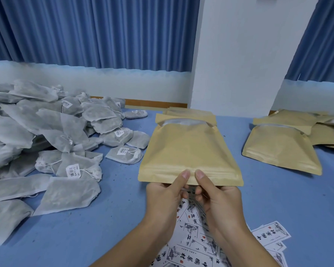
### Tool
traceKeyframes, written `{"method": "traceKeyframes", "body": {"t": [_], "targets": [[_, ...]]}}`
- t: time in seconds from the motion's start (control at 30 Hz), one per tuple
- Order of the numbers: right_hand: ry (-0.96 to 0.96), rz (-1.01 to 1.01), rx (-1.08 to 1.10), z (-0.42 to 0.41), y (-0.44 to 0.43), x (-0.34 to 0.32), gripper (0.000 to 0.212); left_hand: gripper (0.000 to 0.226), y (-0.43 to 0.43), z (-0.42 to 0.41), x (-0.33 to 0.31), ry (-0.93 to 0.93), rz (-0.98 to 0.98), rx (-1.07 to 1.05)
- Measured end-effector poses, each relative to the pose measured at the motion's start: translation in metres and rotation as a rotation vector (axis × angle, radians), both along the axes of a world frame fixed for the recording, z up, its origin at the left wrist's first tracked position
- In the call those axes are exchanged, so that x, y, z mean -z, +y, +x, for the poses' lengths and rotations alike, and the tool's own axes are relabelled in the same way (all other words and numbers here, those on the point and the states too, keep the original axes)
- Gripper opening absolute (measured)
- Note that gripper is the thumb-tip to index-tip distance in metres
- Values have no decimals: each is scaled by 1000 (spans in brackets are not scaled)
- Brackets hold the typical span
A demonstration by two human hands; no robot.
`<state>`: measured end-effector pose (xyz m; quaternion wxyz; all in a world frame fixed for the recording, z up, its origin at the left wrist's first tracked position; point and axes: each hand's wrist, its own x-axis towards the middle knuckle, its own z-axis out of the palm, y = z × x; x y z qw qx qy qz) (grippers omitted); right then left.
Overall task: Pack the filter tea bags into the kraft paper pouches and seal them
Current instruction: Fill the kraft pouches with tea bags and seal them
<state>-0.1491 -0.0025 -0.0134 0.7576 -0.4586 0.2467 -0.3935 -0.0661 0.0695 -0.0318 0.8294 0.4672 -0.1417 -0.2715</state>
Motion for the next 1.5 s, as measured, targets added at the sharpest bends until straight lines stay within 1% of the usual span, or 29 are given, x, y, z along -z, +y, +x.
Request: {"method": "traceKeyframes", "body": {"t": [0.07, 0.13, 0.23, 0.33, 0.4, 0.47, 0.53, 0.6, 0.67, 0.77, 0.83, 0.9, 0.97, 1.0, 1.03, 1.1, 1.2, 1.27, 1.4, 1.5], "targets": [[-8, -14, 20, 1, 0, 2, 5, 7, -1, -1, 1, -6, 7, -19], [8, -42, 45, 2, 0, 4, 8, 5, -2, -3, 0, 11, -15, -26], [32, -76, 20, 3, -3, 3, 12, 6, -1, -3, -3, 22, -56, 30], [35, -55, -43, 0, -6, -3, 9, 4, 0, -2, -3, -14, -11, 77], [38, -25, -24, -6, -11, -5, 5, 9, 0, 2, -2, -4, 14, 24], [50, -22, 5, -10, -15, -5, 10, 11, 0, 6, -3, 24, 13, -16], [75, -40, 24, -10, -15, -3, 14, 7, 1, 5, -4, 37, 5, 25], [97, -51, 25, -9, -13, -2, 13, 4, 1, 2, -5, 27, 29, 73], [98, -55, 16, -7, -10, -2, 15, 9, 0, 2, -6, 20, 72, 56], [55, -22, 2, -6, -6, -5, 25, 7, 0, 5, -9, 8, 38, 23], [55, -15, 2, -6, -8, -6, 31, 12, 1, 4, -13, 7, 32, 7], [92, -76, 22, -9, -12, -8, 34, 23, 0, 4, -16, 77, 13, -11], [101, -101, 82, -12, -16, -9, 31, 25, 1, 9, -18, 234, -69, -32], [86, -87, 119, -14, -18, -9, 28, 23, 2, 13, -18, 280, -118, -29], [66, -60, 152, -15, -18, -8, 26, 21, 2, 16, -19, 288, -156, -12], [36, 3, 173, -14, -17, -7, 20, 23, 0, 15, -20, 264, -187, 43], [-59, 102, 82, -7, -11, -7, 22, 29, -10, 5, -18, 224, -204, 168], [-133, 156, 60, -6, -11, -10, 23, 29, -20, 0, -18, 196, -209, 236], [-213, 166, 129, -15, -30, -17, 26, 32, -47, -5, -23, 154, -213, 320], [-250, 160, 184, -22, -59, -18, 29, 33, -82, -11, -34, 172, -203, 379]]}}
